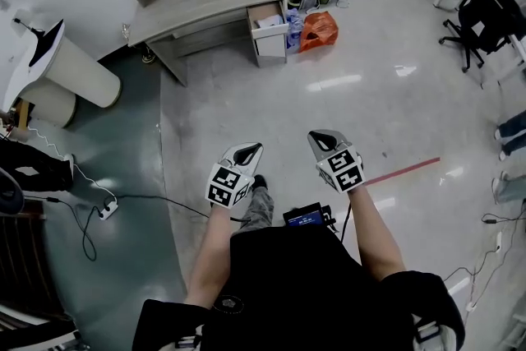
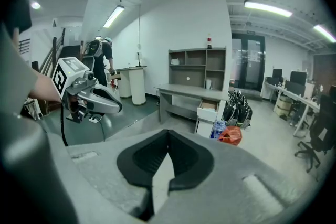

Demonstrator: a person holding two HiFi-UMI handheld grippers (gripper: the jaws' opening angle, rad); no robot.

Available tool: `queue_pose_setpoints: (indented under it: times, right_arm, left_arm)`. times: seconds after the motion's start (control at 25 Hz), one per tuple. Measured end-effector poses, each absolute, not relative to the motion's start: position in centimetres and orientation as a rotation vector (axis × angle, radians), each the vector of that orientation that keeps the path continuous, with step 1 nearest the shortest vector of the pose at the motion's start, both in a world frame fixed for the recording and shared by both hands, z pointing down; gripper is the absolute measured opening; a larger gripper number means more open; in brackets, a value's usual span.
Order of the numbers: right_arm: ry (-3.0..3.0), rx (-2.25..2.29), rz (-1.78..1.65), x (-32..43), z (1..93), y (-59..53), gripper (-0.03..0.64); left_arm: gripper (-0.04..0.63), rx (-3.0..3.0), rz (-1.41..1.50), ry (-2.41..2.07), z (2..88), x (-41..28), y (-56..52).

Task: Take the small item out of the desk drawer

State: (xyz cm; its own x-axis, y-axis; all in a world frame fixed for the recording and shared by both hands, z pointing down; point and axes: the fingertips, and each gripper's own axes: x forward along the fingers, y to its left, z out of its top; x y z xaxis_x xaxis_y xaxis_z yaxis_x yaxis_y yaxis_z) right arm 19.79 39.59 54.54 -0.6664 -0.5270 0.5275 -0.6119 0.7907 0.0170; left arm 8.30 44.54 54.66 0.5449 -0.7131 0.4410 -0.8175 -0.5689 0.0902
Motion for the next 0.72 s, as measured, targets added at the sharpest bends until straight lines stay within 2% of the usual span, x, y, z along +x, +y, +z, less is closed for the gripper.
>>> queue_pose_setpoints:
  times: [0.44,0.72]
  right_arm:
    - [-2.383,0.924,0.202,19.1,53.7,34.3,0.000]
    - [-2.369,0.914,0.205,15.7,53.8,30.6,0.000]
  left_arm:
    - [0.000,2.555,0.466,-1.193,54.7,6.9,37.6]
    - [-0.002,2.527,0.396,-1.166,54.3,3.9,33.1]
